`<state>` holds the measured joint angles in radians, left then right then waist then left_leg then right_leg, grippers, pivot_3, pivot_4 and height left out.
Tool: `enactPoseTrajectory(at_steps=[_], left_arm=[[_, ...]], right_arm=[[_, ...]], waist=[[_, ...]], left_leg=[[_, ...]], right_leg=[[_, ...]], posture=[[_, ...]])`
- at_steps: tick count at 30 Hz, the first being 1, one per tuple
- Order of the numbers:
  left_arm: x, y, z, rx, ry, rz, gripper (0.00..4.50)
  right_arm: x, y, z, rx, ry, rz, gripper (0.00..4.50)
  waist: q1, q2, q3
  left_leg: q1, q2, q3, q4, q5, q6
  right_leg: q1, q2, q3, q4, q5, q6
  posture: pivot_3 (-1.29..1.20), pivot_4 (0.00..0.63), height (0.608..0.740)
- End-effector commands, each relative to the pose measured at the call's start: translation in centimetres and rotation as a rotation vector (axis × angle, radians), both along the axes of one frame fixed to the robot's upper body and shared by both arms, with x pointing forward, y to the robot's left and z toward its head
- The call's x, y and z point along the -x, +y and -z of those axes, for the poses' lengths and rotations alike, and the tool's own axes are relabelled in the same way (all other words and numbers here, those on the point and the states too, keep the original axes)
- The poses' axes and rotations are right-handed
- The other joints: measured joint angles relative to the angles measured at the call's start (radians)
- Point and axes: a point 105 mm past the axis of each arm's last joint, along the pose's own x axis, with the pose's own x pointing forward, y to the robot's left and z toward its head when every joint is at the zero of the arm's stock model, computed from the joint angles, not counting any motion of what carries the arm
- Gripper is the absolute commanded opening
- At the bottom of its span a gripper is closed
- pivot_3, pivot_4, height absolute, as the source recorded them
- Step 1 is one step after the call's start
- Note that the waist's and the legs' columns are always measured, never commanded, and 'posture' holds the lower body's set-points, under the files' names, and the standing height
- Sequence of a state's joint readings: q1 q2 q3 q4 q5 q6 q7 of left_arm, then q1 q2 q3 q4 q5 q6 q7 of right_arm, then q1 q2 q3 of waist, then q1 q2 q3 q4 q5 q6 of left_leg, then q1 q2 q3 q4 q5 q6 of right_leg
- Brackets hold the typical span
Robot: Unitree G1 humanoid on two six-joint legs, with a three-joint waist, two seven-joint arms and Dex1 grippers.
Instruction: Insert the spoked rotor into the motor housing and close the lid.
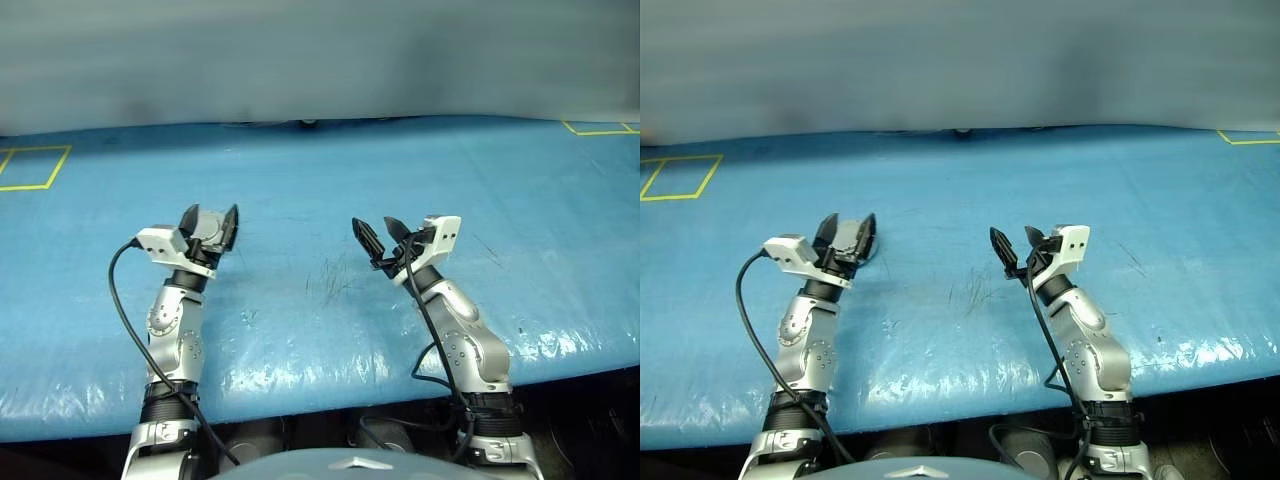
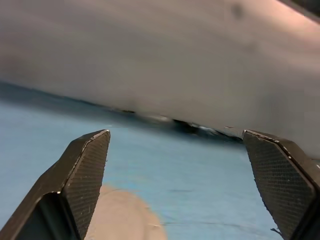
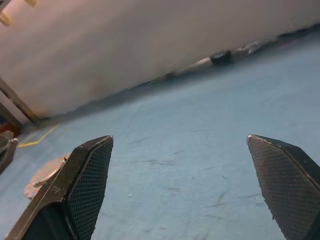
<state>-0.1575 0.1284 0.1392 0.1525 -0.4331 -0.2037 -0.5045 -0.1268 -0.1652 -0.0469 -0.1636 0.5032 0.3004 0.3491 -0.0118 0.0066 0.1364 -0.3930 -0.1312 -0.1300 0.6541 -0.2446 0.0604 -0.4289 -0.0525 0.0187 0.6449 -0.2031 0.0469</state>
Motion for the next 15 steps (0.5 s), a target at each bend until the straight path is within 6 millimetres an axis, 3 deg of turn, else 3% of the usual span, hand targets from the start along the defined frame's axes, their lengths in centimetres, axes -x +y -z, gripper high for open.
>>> enactPoseTrajectory(at_steps=[1, 4, 8, 15], left_arm=[[1.2, -2.6, -0.5, -0.126, -0.040, 0.191, 4.49], [2.1, -4.2, 1.4, -0.260, 0.008, 0.328, 4.49], [3.0, -5.3, 3.3, -0.388, 0.049, 0.420, 4.49], [3.5, -5.6, 4.0, -0.413, 0.066, 0.463, 4.49]], right_arm=[[0.2, -1.1, -0.1, 0.128, -0.053, -0.007, 4.50], [0.6, -1.7, 0.6, 0.240, -0.056, -0.046, 4.50], [1.2, -2.0, 3.0, 0.431, 0.005, -0.107, 4.50], [1.1, -2.6, 3.1, 0.438, 0.008, -0.095, 4.50]], waist=[[0.000, 0.000, 0.000], [0.001, 0.000, 0.000], [0.001, 0.000, 0.000], [0.004, 0.000, 0.000]], left_leg=[[0.000, 0.001, 0.000, 0.000, 0.000, -0.001], [0.000, 0.002, 0.000, -0.001, 0.002, -0.003], [0.000, 0.002, 0.000, -0.002, 0.002, -0.003], [0.000, 0.003, 0.000, -0.002, 0.003, -0.004]], right_leg=[[0.000, 0.001, 0.000, 0.000, 0.000, -0.001], [0.001, 0.001, 0.000, 0.001, 0.001, -0.002], [0.001, 0.002, 0.000, 0.000, 0.001, -0.003], [0.001, 0.001, 0.000, 0.000, 0.001, -0.003]], posture=[[0.00, 0.150, 0.740], [0.00, 0.150, 0.740], [0.00, 0.150, 0.740], [0.00, 0.150, 0.740]])
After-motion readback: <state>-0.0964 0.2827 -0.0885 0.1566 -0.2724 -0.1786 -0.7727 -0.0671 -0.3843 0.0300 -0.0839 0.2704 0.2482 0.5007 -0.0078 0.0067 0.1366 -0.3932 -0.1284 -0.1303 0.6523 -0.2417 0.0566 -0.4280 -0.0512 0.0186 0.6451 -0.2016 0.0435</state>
